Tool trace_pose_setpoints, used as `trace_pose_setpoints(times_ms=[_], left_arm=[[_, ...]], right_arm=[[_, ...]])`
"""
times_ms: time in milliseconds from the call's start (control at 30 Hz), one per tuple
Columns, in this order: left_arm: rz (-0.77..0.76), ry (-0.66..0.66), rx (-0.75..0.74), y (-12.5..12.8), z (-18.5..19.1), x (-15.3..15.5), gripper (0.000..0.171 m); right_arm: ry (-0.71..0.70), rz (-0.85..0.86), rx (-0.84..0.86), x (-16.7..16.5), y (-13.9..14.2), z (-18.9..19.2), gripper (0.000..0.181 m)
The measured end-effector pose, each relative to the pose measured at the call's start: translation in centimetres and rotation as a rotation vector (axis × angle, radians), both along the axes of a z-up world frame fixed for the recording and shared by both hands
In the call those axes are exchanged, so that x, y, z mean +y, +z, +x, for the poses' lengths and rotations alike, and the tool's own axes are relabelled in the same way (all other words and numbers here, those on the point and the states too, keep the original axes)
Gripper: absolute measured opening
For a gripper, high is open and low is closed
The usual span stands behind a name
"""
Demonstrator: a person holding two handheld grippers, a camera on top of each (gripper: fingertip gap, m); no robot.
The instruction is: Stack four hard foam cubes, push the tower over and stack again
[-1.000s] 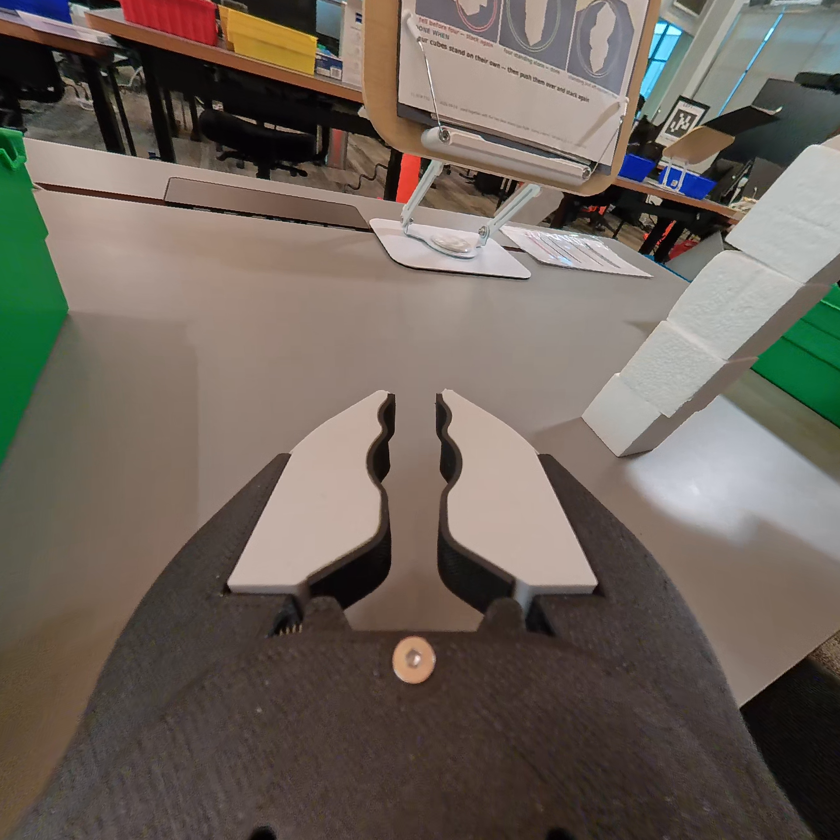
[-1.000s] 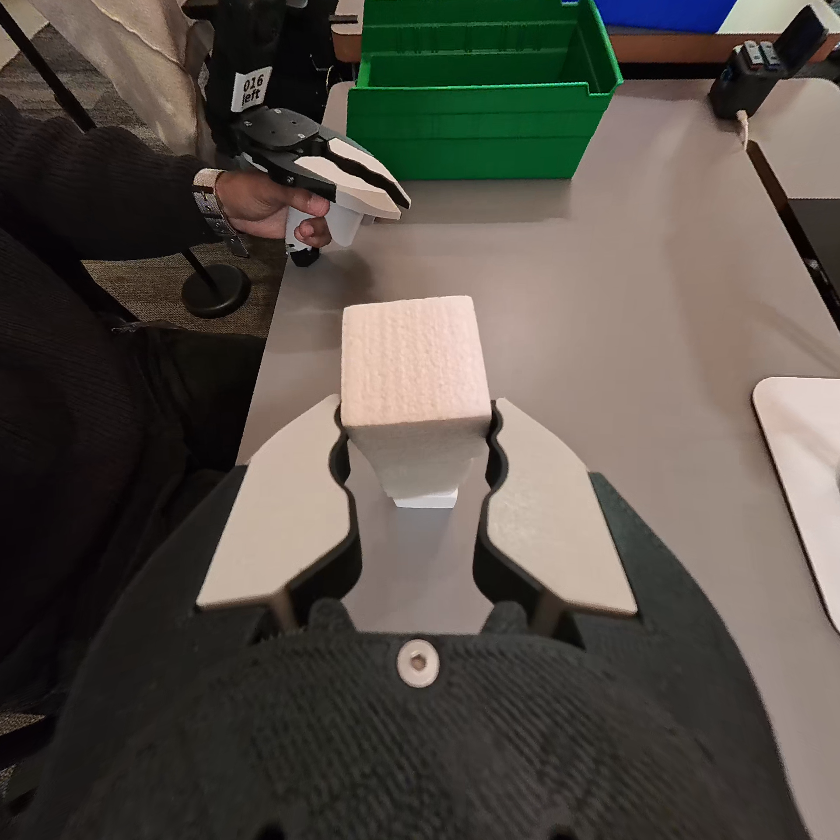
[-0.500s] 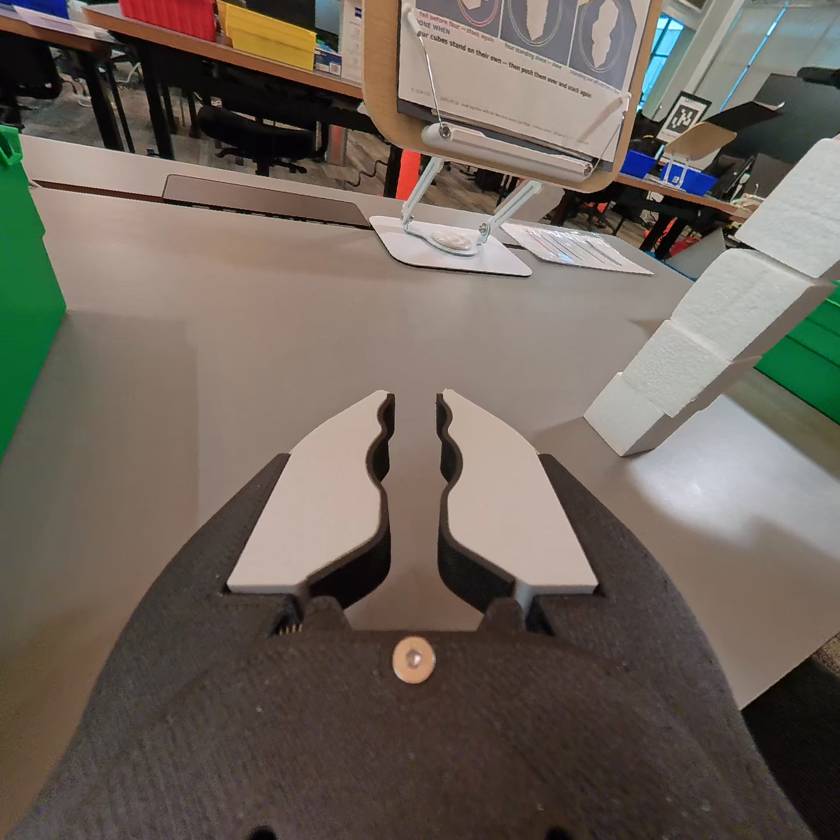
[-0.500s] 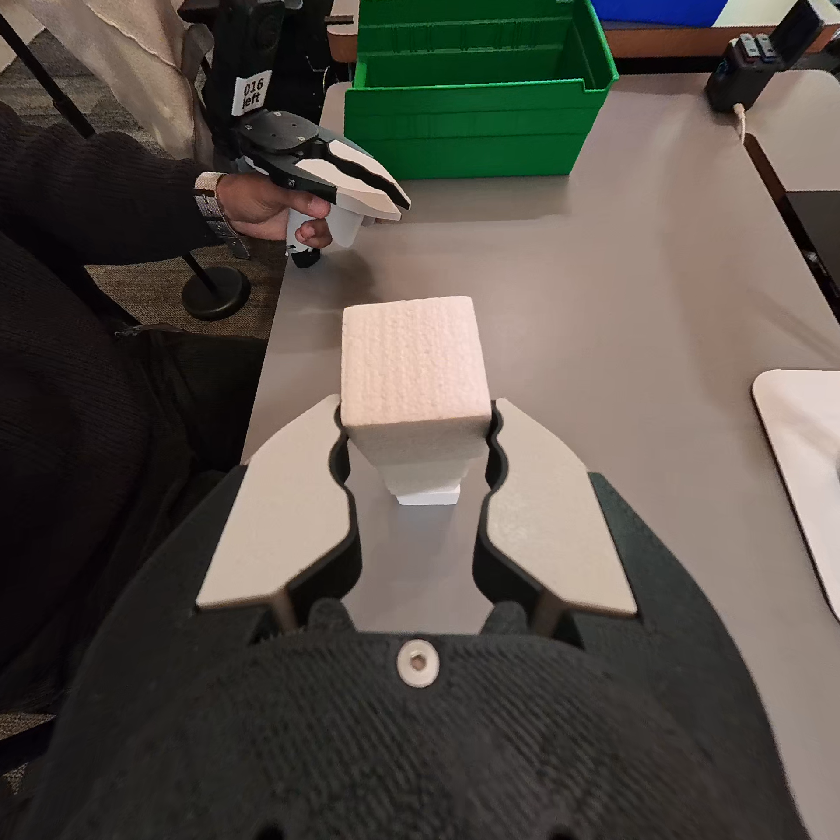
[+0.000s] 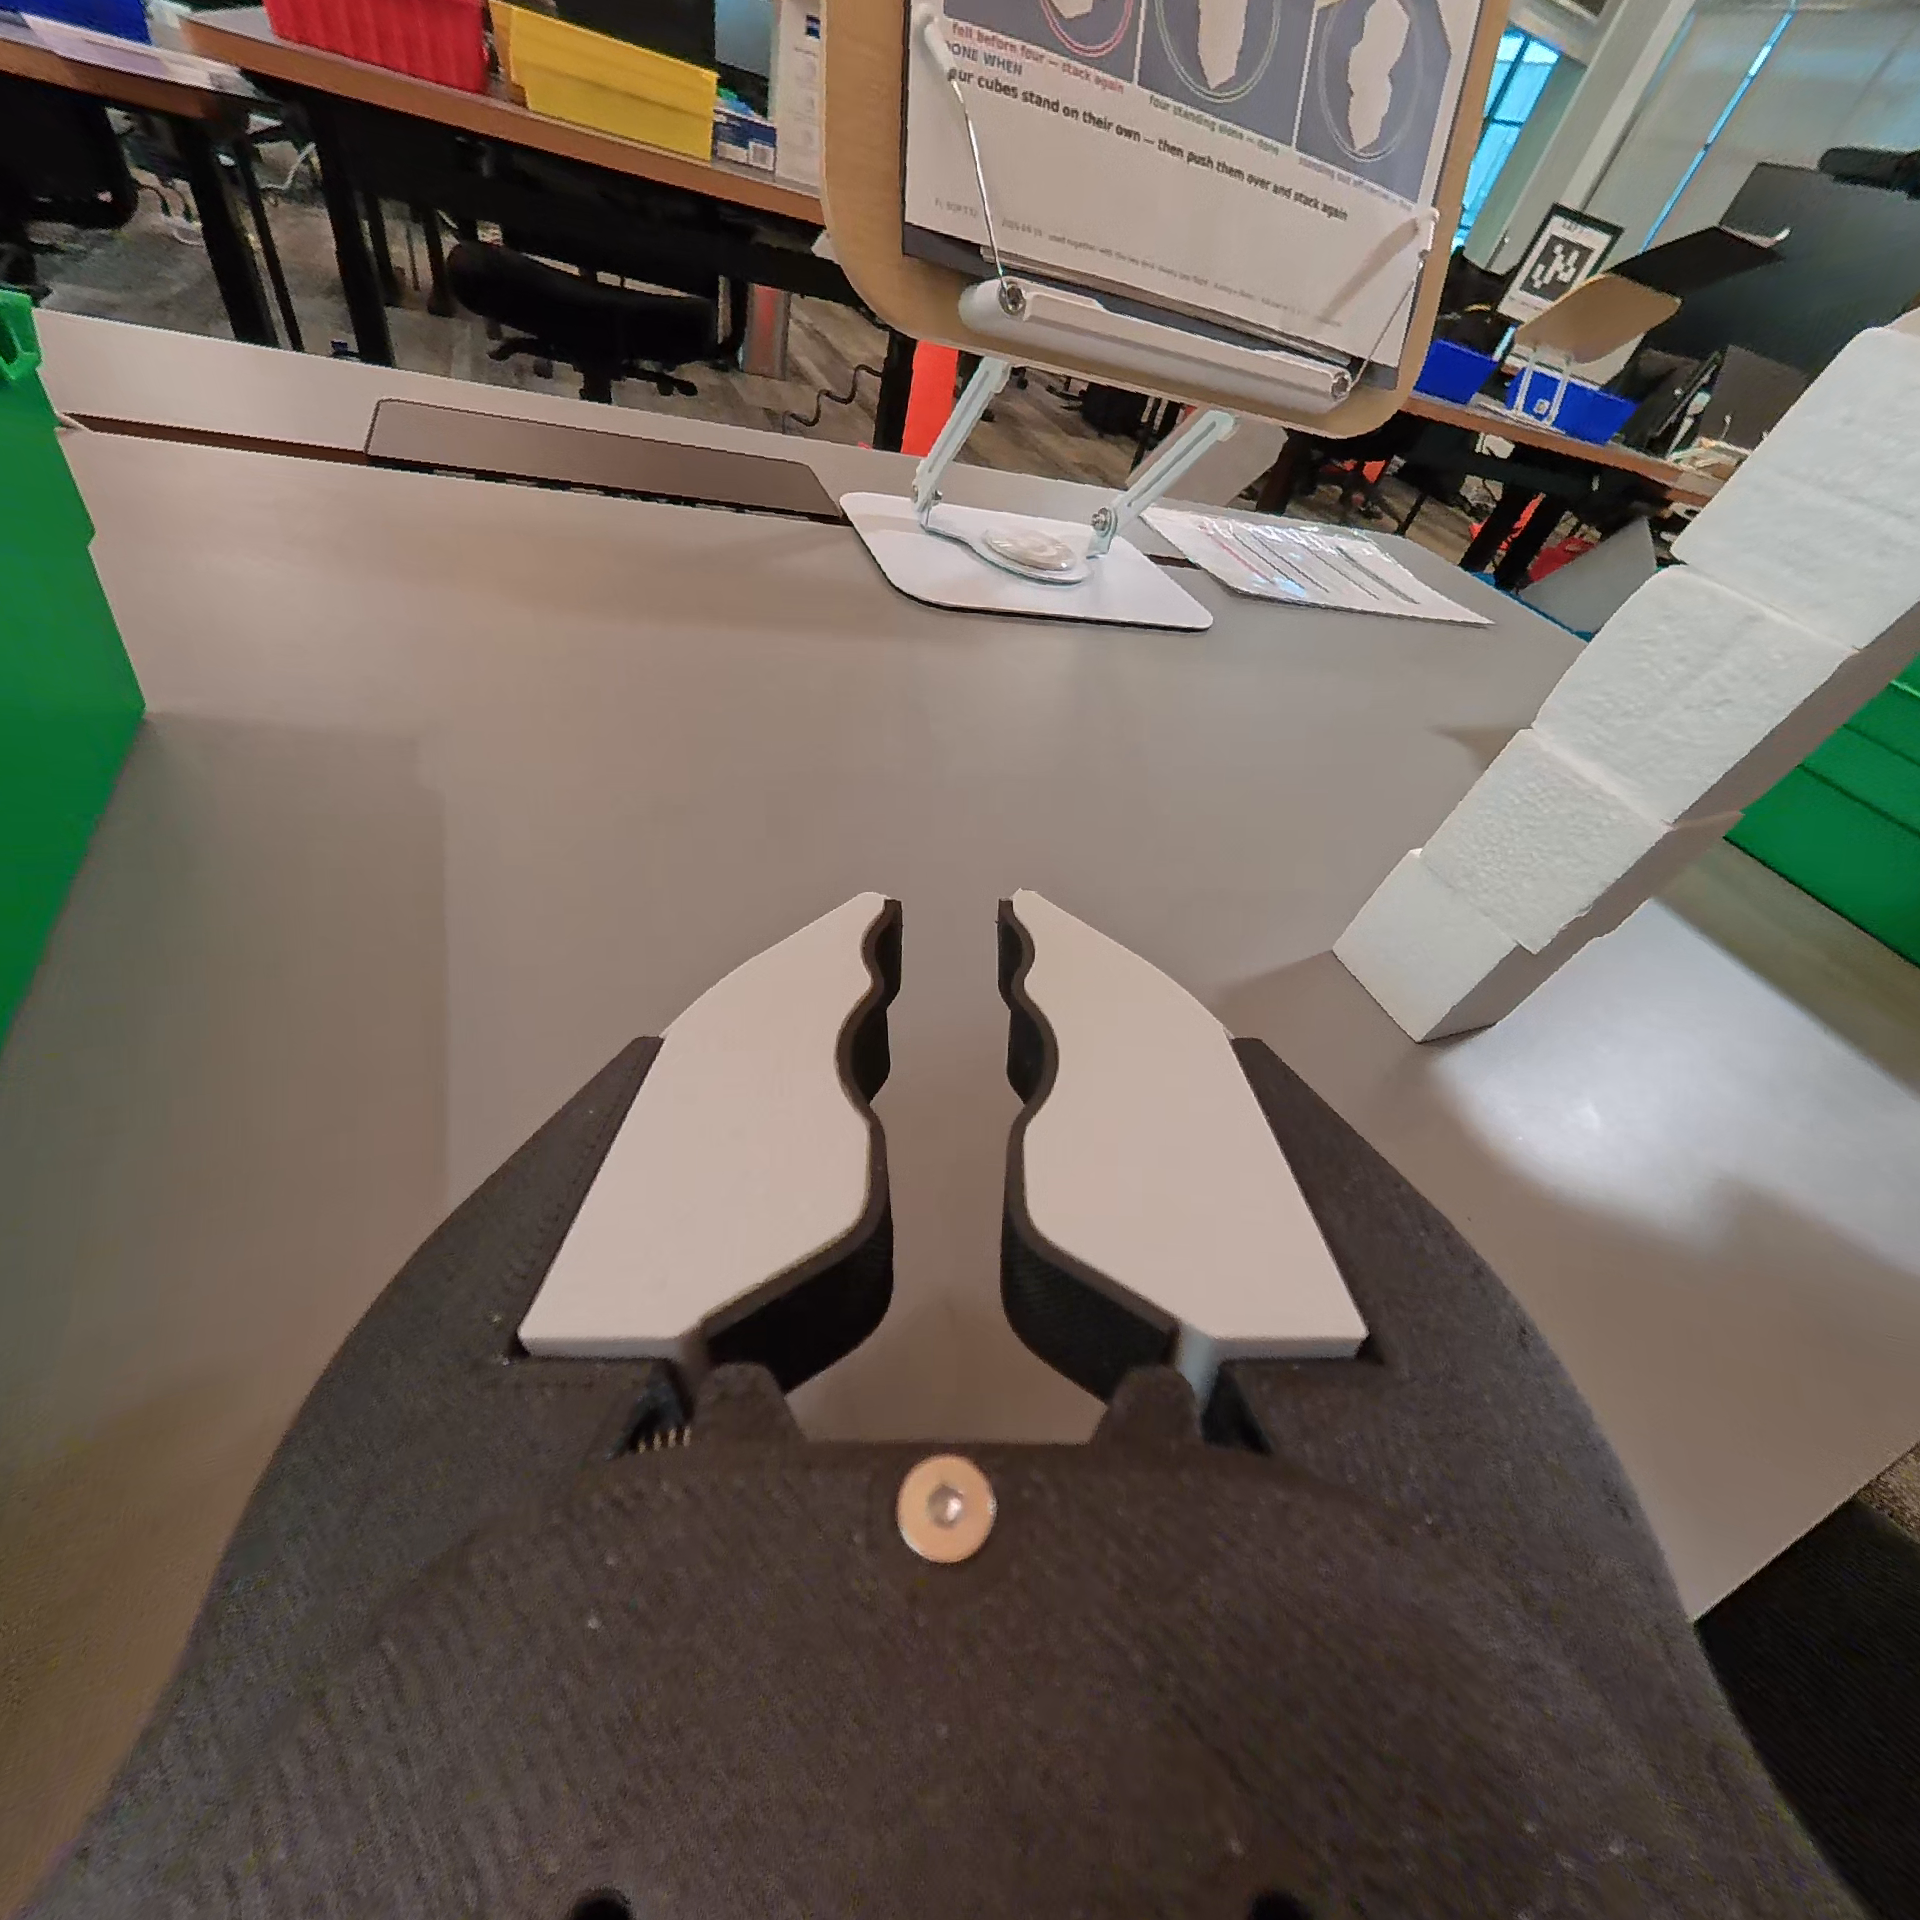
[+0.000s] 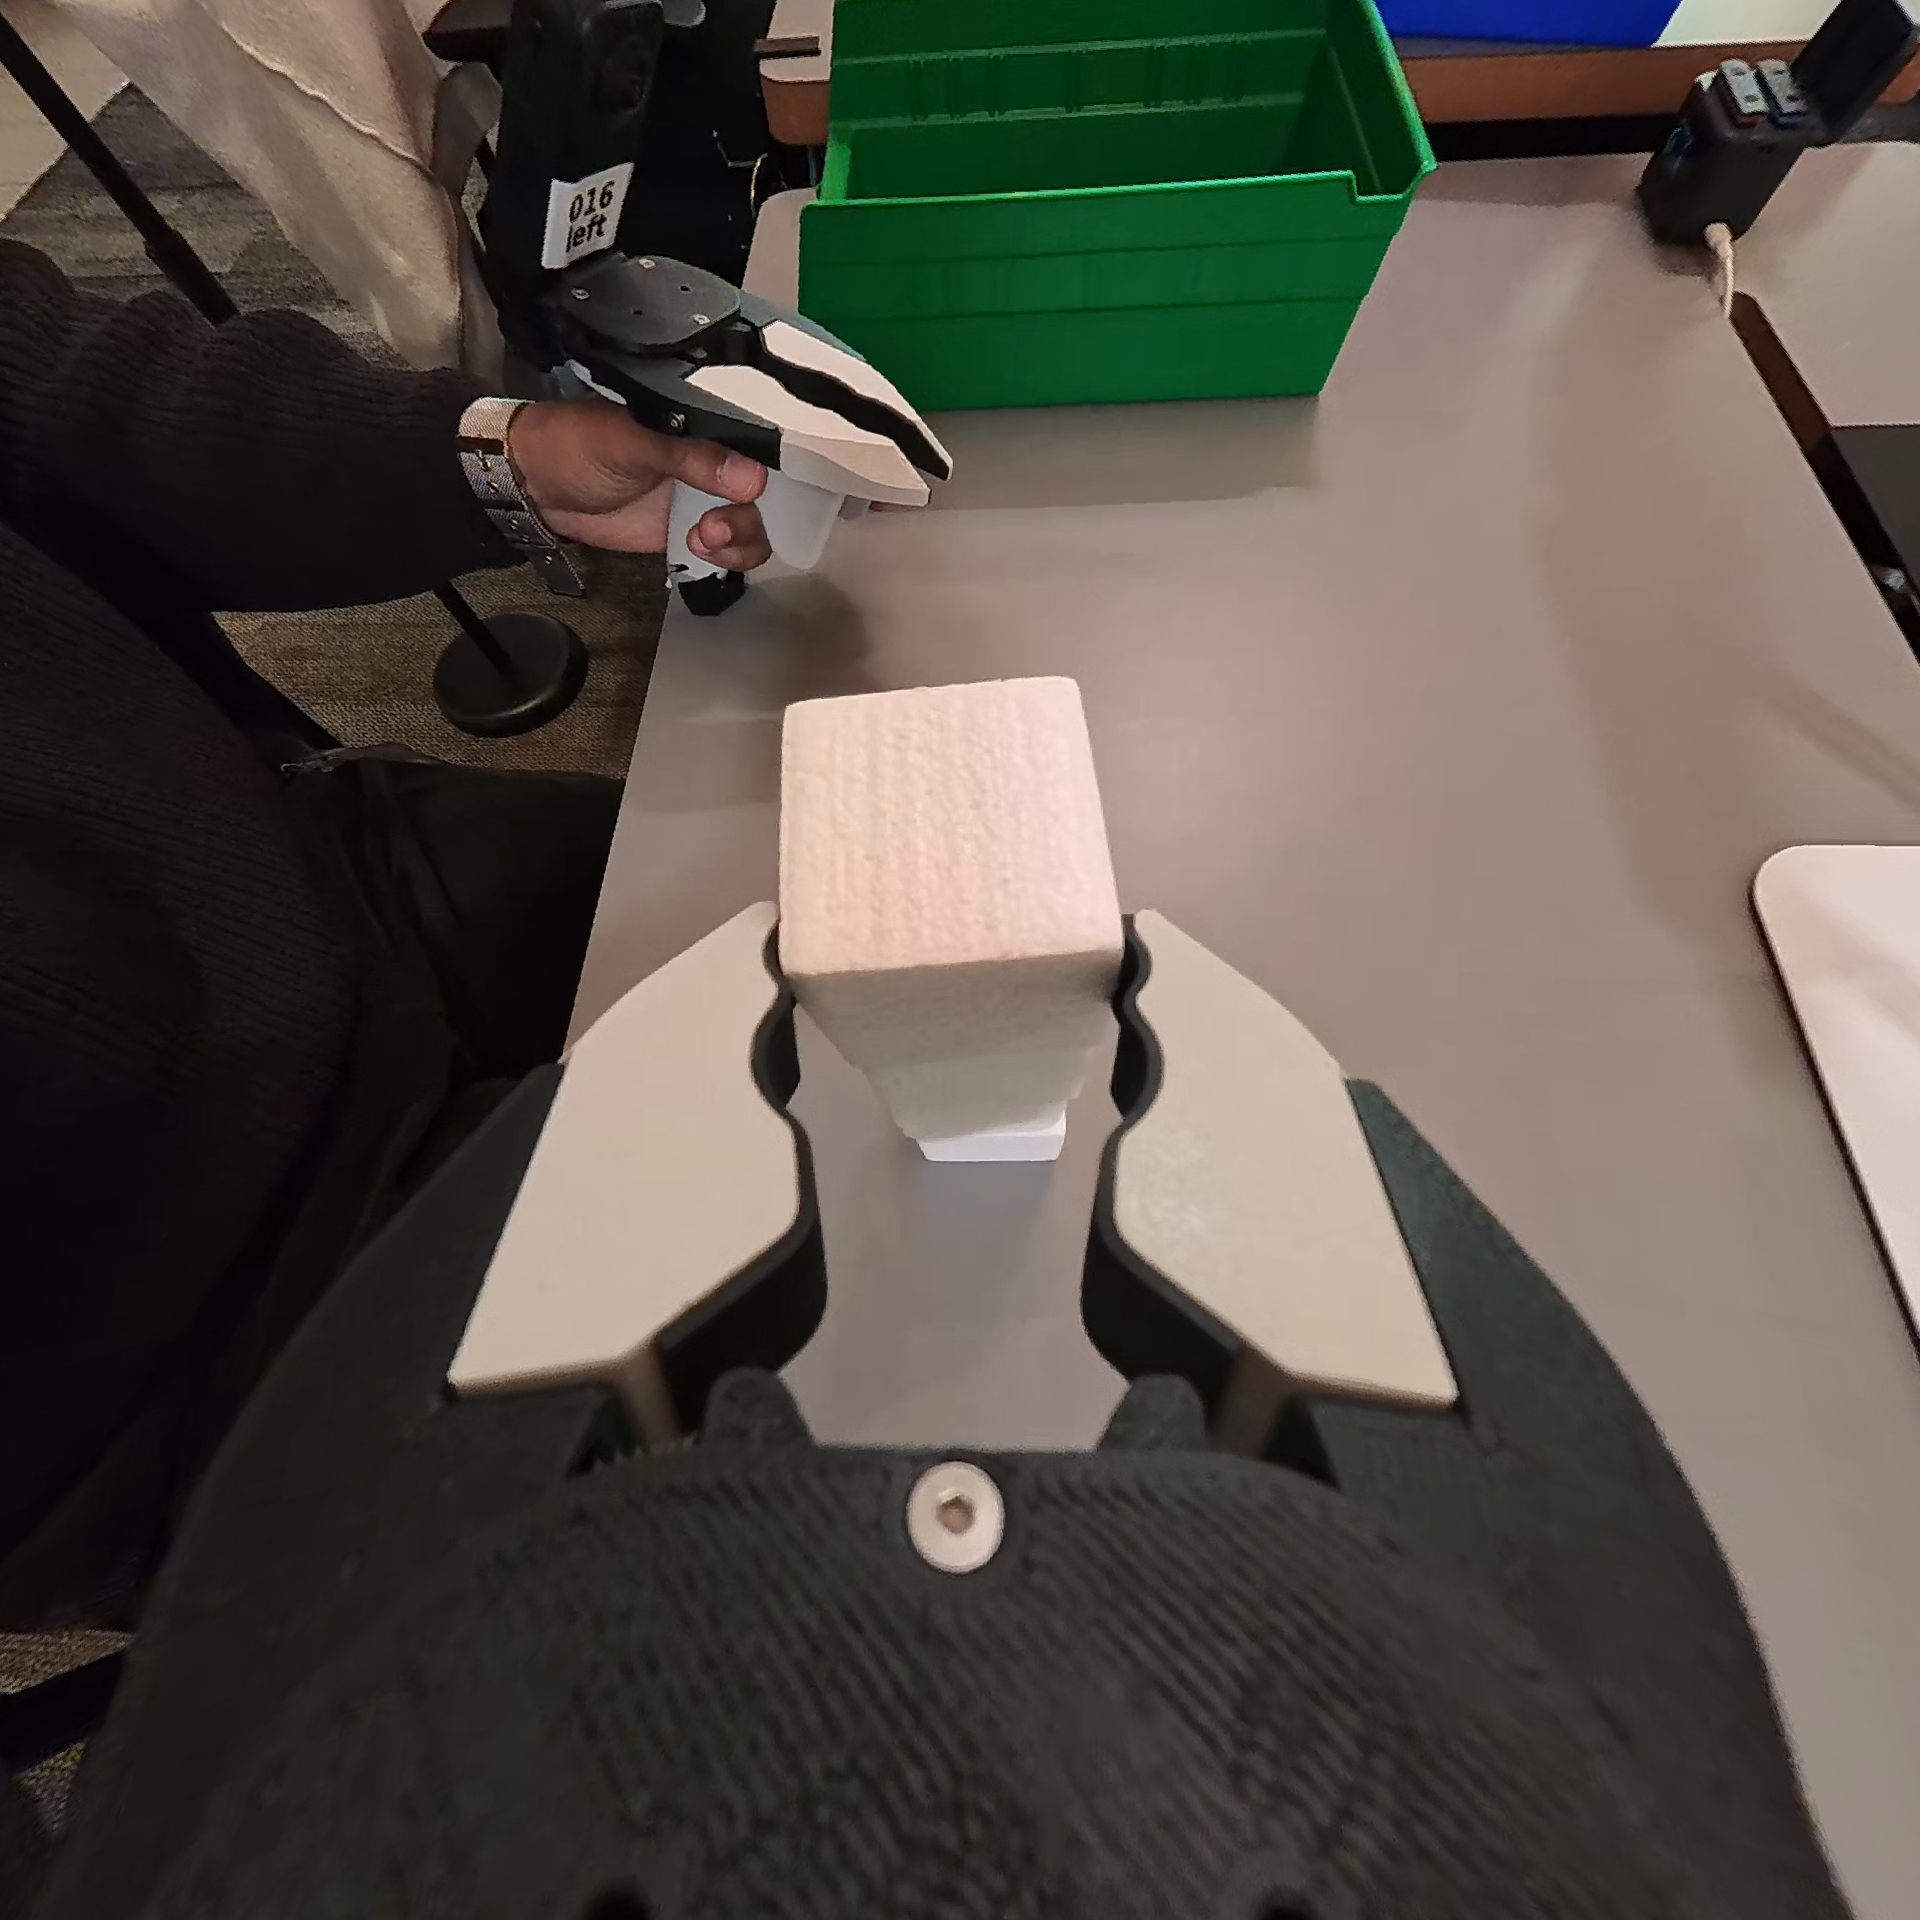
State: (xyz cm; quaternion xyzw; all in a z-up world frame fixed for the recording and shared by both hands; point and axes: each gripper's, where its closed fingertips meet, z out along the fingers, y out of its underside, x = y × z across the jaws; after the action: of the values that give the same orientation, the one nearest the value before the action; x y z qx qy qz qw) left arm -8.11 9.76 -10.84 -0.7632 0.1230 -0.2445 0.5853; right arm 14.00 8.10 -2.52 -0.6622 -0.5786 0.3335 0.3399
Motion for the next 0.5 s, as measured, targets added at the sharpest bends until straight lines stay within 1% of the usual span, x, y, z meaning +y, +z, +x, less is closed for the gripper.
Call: trace_pose_setpoints(times_ms=[167,333,500], left_arm=[[0.000,-0.001,0.002,-0.03,0.05,0.02,0.018],[0.003,-0.002,0.013,-0.04,0.11,0.00,0.018],[0.003,-0.004,0.018,-0.07,0.21,0.00,0.018]], right_arm=[[-0.003,0.001,0.002,0.01,0.03,0.13,0.060],[-0.006,0.004,0.008,-0.01,0.12,0.16,0.067],[-0.007,0.014,0.007,-0.04,0.17,0.10,0.068]])
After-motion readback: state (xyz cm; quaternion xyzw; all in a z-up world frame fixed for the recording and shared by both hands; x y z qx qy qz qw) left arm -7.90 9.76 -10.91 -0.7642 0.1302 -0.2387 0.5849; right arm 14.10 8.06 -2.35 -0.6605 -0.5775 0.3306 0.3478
